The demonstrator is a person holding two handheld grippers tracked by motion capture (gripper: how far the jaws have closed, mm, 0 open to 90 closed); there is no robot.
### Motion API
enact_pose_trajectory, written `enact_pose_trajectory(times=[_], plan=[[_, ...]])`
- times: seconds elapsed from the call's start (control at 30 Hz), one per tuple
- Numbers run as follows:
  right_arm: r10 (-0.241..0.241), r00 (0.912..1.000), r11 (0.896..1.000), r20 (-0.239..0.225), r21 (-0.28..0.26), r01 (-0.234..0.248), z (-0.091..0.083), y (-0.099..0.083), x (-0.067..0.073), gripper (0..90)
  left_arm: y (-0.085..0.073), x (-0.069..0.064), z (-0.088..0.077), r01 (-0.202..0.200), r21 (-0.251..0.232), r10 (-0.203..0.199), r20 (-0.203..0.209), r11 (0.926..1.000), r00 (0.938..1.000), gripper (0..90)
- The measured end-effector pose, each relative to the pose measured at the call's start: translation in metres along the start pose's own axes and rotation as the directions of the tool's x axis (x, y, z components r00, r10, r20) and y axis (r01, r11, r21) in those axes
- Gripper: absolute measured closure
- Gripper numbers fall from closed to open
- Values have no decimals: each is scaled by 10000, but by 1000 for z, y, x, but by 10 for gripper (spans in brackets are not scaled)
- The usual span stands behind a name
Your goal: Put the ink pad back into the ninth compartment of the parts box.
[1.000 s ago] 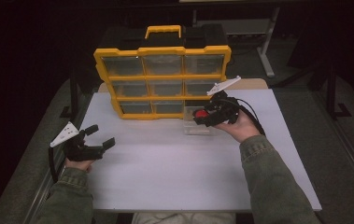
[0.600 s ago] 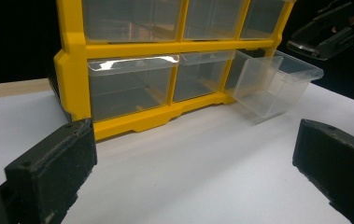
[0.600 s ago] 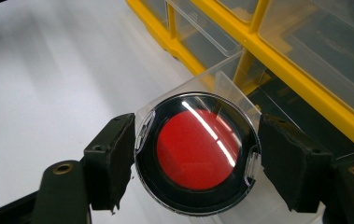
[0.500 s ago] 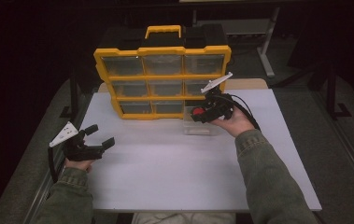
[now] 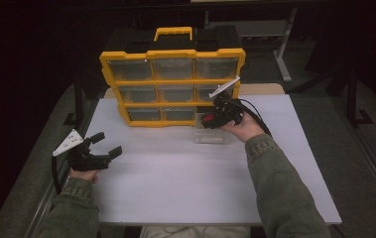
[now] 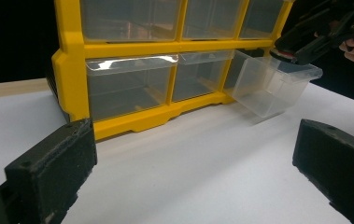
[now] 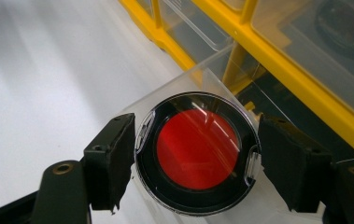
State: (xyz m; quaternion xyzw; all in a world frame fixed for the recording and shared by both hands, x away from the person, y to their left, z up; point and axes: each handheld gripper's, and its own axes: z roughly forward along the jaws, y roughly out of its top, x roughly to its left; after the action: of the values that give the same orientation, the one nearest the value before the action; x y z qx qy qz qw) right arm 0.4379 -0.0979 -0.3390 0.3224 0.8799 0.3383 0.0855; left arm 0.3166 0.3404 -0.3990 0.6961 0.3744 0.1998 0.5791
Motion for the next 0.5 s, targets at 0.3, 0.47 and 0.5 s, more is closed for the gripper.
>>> enact_pose_trajectory(times=[0.3,0.47,0.5], plan=[[80,9990,9998,449,-204,-71,-3,0,2,0,0,0,0,3,-3,-3,26,10000,10000,0],[65,9985,9991,549,-415,-43,-10,0,4,0,0,0,0,-20,41,20,45,10000,10000,0],[54,9986,9987,525,-514,-27,-11,0,4,0,0,-1,0,-6,43,5,41,10000,10000,0]])
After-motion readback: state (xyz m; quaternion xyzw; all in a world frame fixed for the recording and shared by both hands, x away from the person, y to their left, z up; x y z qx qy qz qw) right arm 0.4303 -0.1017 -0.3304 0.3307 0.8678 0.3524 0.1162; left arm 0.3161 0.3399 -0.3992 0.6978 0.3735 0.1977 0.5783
